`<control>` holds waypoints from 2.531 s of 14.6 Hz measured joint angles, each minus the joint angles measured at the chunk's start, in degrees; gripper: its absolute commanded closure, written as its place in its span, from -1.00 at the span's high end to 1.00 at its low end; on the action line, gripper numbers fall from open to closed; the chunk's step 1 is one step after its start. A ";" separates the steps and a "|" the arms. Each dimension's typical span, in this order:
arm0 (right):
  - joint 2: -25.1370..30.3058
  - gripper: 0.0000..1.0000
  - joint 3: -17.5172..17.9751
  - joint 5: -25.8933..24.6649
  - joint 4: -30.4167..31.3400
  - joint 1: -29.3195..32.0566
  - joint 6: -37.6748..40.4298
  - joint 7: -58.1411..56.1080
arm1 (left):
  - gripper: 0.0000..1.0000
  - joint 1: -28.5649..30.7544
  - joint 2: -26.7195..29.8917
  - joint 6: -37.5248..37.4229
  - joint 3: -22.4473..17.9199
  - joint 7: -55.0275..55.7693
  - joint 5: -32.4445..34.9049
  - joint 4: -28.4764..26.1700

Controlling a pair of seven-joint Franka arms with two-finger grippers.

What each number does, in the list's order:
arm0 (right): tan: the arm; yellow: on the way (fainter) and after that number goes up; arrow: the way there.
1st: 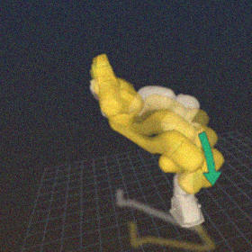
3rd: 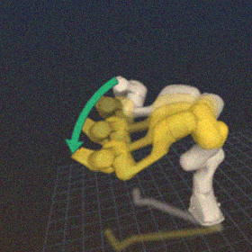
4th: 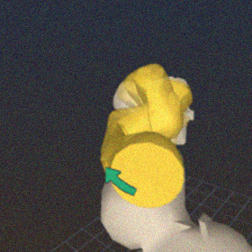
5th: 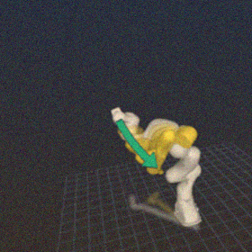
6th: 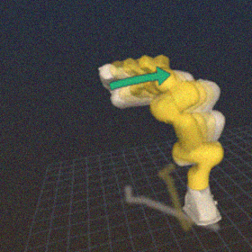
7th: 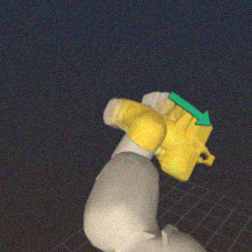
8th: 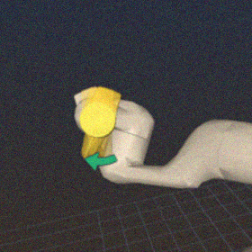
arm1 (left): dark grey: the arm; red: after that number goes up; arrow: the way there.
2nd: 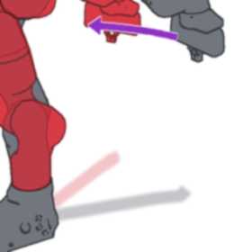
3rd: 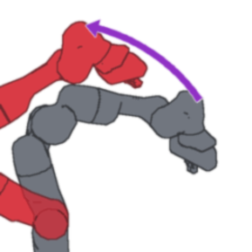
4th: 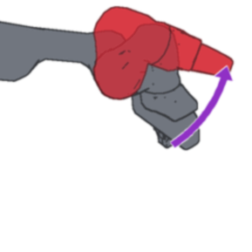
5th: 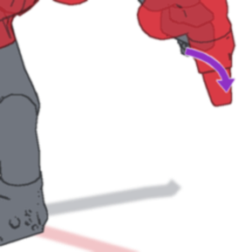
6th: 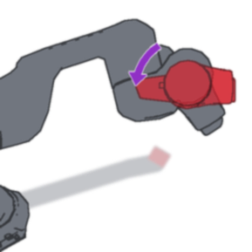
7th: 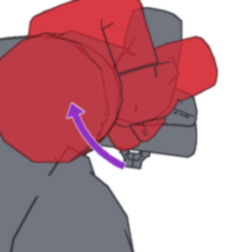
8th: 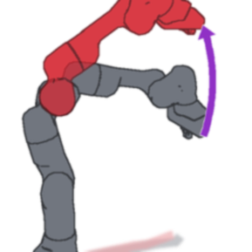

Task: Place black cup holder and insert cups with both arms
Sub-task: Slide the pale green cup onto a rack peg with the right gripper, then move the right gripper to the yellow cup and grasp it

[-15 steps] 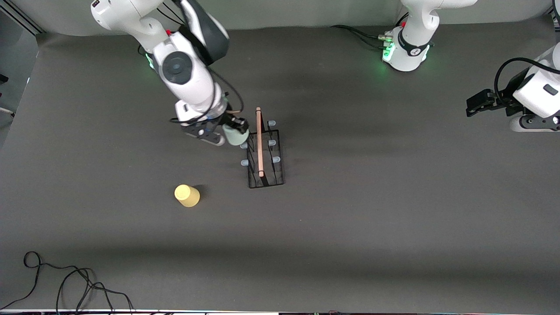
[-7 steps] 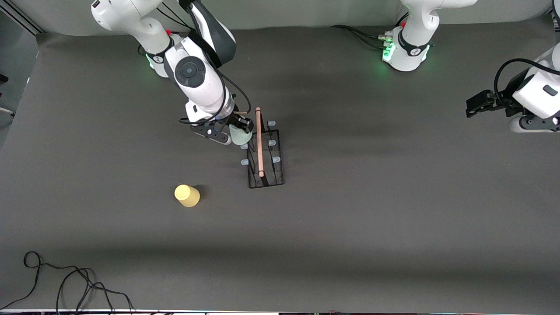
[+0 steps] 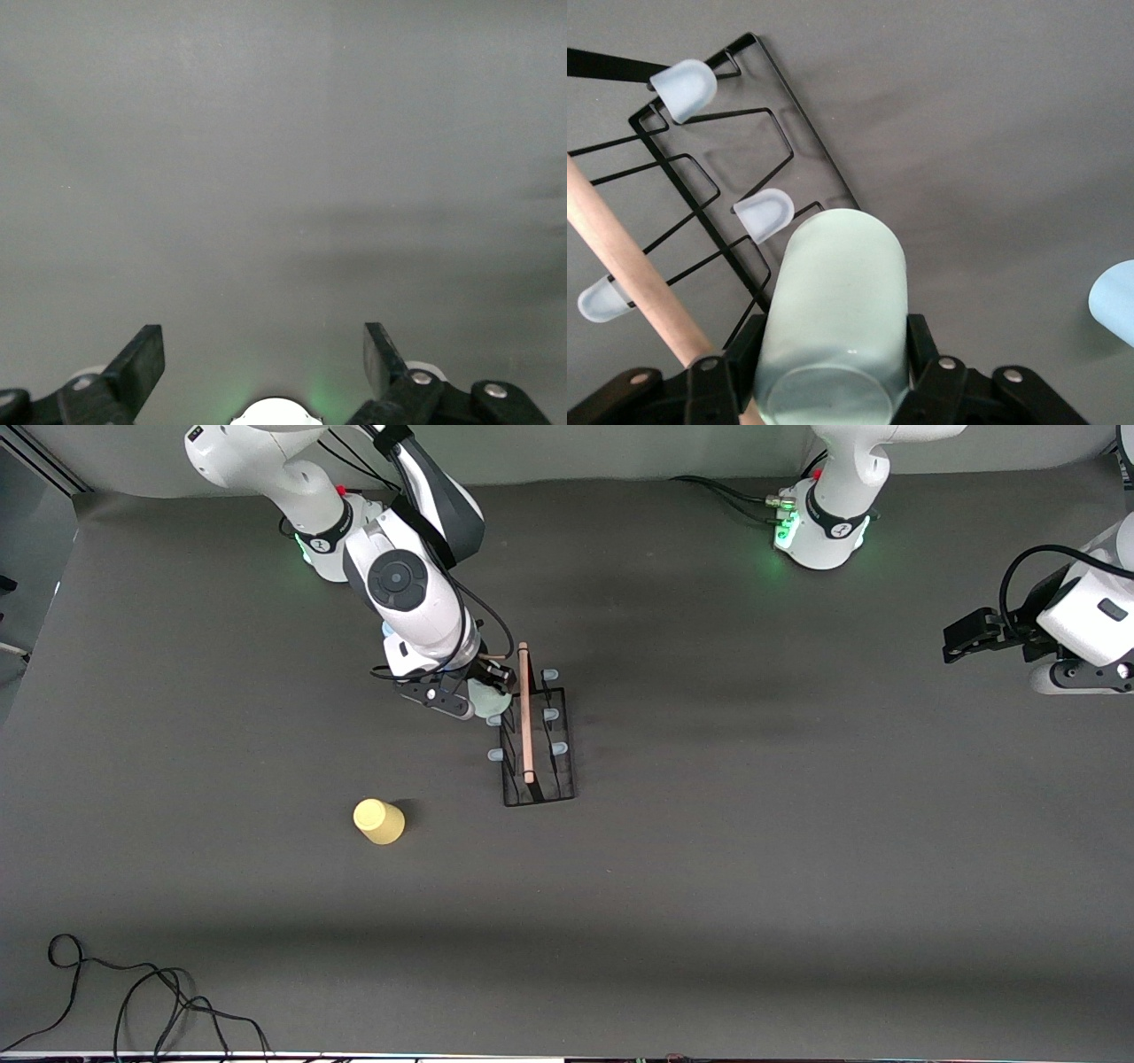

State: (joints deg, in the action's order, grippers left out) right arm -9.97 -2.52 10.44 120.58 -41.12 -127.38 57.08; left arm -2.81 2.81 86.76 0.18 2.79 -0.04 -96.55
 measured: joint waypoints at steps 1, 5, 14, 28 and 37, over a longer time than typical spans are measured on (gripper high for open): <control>0.01 -1.00 0.00 0.00 -0.01 -0.24 0.00 0.30 | 1.00 0.00 0.00 0.00 0.00 0.00 0.00 -0.01; -0.14 0.42 0.00 0.00 0.08 -0.92 0.01 0.85 | 1.00 0.00 0.00 0.00 0.00 0.00 0.02 -0.09; -0.24 0.64 -0.93 -0.02 -1.98 -0.90 3.13 0.63 | 1.00 0.00 0.00 0.38 0.00 0.00 0.04 -0.40; -10.43 1.00 -20.35 -0.03 -13.81 4.30 3.09 -37.89 | 1.00 0.00 -0.12 0.74 0.02 0.00 0.08 -0.51; -21.38 1.00 -19.99 6.34 -15.23 6.80 -6.51 -42.78 | 1.00 0.00 -0.15 0.79 0.02 0.00 0.09 -0.53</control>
State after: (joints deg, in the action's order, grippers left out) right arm -31.35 -22.51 16.79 105.35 -34.32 -133.89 14.30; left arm -2.81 2.66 87.55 0.19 2.79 0.05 -97.08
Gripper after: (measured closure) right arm 0.000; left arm 0.000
